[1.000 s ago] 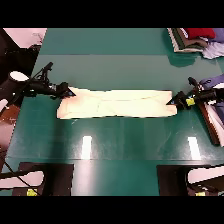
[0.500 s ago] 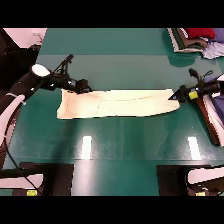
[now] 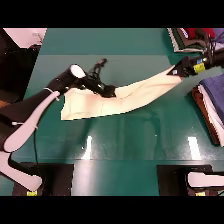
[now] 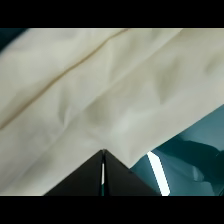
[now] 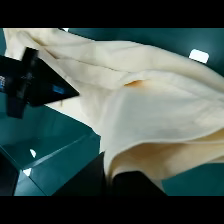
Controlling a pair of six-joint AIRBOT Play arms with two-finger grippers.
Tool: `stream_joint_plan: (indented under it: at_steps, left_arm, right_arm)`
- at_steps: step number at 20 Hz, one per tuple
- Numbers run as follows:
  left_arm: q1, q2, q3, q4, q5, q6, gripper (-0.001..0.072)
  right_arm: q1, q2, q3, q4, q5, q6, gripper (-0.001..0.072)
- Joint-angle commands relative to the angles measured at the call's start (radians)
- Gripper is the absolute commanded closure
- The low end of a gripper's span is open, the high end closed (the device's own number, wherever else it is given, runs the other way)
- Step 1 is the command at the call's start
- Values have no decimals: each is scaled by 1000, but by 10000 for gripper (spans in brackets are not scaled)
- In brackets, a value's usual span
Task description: Fold the shirts.
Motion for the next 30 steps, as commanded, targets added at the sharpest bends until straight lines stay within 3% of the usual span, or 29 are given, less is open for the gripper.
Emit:
stream_joint_plan:
  at_steps: [1, 9, 14, 21, 25, 28, 29, 30]
  left_arm:
    - [-88, -65, 13, 1, 3, -3, 681]
    - [-124, -80, 13, 7, 2, 1, 681]
    - [-53, -14, 14, 64, -34, -4, 682]
    - [249, 238, 14, 179, -103, -1, 681]
    - [443, 370, 14, 252, -126, 0, 680]
    - [567, 436, 14, 254, -141, -1, 681]
    - [600, 448, 14, 254, -150, -1, 680]
    - [624, 457, 14, 254, -159, -1, 680]
  right_arm:
    - [94, 10, 114, 0, -30, 41, 696]
    - [202, 10, 162, 0, -66, 18, 696]
    - [286, 9, 162, 0, -87, -33, 696]
    - [480, -30, 162, 3, -246, -68, 695]
    - [631, -167, 162, 182, -407, -210, 694]
    - [750, -293, 162, 211, -590, -271, 691]
    - [788, -335, 171, 209, -637, -293, 651]
    - [818, -377, 193, 210, -656, -311, 465]
